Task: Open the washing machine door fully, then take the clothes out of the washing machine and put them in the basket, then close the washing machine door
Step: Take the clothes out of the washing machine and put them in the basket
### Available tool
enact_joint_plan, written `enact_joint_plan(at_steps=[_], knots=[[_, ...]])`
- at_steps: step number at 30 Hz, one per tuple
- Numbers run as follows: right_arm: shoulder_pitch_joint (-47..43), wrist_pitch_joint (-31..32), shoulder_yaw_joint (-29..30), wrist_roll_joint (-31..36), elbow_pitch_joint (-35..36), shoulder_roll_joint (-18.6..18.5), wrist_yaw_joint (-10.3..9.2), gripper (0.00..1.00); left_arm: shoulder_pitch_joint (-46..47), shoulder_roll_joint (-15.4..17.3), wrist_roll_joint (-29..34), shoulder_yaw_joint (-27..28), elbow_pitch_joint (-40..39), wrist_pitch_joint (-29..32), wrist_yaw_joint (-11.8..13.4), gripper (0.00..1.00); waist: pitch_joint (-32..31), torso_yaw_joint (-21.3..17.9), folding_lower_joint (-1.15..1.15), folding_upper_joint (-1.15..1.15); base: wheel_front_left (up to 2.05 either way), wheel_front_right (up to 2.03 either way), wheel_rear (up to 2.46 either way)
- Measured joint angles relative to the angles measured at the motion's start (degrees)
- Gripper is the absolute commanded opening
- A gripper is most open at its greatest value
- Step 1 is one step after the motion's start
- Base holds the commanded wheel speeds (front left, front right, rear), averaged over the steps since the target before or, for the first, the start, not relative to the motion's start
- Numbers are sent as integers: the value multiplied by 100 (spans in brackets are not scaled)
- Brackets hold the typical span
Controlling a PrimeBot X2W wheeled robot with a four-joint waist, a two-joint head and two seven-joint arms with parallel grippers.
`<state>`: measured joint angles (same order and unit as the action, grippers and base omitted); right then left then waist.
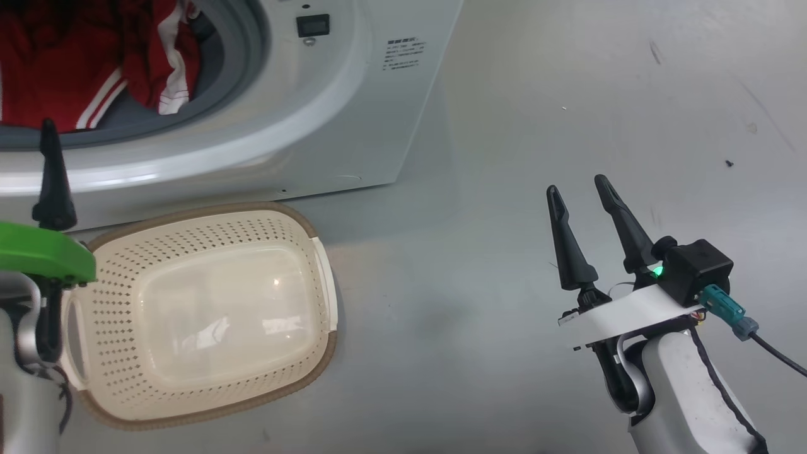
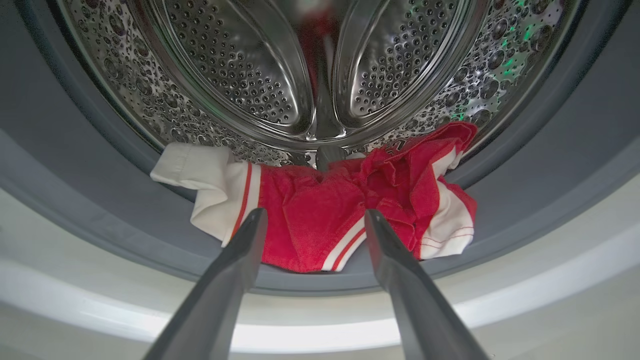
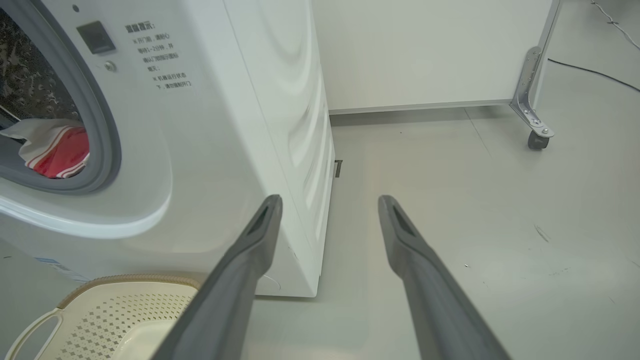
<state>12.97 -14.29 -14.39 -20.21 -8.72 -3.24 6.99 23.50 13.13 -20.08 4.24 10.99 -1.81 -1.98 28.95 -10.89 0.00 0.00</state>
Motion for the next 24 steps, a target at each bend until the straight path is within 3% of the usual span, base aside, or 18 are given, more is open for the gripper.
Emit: enact_joint_plan(at_steps=[11,17,24], knots=[[103,-1,-118,-93,-4,25,1,100,795,570,230,-1,694,641,94,100,339,-515,0,0,0,0,0],[215,-16,-223,-107,-9,43,1,100,1183,650,371,-66,1091,991,123,100,462,-675,0,0,0,0,0],[313,-18,-260,-159,-5,51,1,100,1605,812,405,76,1444,1191,366,100,552,-797,0,0,0,0,0]])
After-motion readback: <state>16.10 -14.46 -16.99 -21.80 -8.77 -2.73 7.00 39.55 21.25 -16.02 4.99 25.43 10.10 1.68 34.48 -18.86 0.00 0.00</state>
